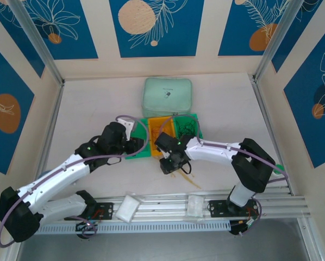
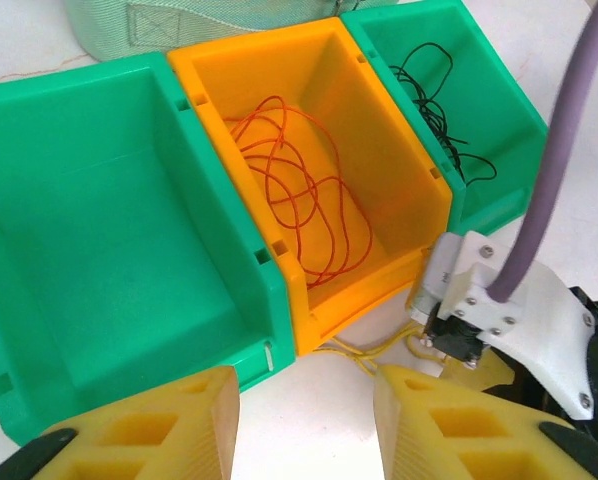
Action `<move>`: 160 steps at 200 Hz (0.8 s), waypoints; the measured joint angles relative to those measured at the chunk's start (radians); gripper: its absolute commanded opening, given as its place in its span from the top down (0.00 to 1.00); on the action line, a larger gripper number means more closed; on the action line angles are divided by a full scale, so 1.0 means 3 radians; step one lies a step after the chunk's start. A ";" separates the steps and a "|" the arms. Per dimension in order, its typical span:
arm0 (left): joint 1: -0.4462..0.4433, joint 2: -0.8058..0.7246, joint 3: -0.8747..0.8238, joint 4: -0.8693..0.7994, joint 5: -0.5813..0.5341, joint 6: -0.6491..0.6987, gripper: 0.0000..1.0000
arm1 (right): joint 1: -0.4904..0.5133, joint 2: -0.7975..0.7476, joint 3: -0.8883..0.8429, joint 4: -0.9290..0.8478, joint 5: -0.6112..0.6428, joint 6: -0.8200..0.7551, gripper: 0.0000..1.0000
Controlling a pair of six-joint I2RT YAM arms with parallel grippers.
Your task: Untangle the cables
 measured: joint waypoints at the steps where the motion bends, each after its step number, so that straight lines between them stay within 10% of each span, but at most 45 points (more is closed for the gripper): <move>1: 0.0001 -0.0001 -0.0001 -0.0001 -0.0001 0.0000 0.60 | 0.0000 0.0008 0.0004 0.0001 0.0001 -0.0005 0.69; 160: 0.0114 -0.0127 -0.0093 -0.0037 -0.0010 0.0001 0.60 | -0.0025 0.0328 0.0098 0.0043 0.0085 -0.0165 0.86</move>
